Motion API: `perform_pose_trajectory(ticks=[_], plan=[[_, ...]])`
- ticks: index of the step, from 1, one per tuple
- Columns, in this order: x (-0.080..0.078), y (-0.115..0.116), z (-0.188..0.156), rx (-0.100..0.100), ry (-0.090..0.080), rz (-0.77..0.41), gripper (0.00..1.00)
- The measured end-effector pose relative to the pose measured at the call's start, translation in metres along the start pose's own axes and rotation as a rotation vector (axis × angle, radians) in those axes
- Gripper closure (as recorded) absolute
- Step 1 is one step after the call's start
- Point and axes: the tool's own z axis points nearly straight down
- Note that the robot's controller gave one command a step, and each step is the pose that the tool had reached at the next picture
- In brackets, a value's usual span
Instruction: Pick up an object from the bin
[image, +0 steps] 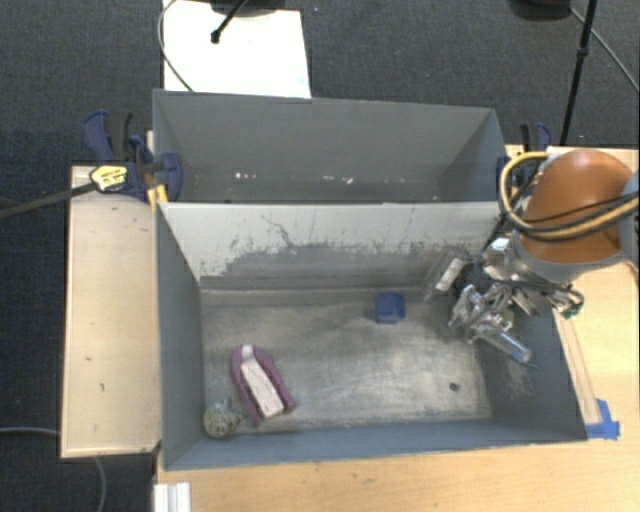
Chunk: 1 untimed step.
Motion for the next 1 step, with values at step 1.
perform_pose_trajectory(ticks=[1], plan=[[-0.0054, -0.0012, -0.0887, 0.032, -0.011, -0.004, 1.0]])
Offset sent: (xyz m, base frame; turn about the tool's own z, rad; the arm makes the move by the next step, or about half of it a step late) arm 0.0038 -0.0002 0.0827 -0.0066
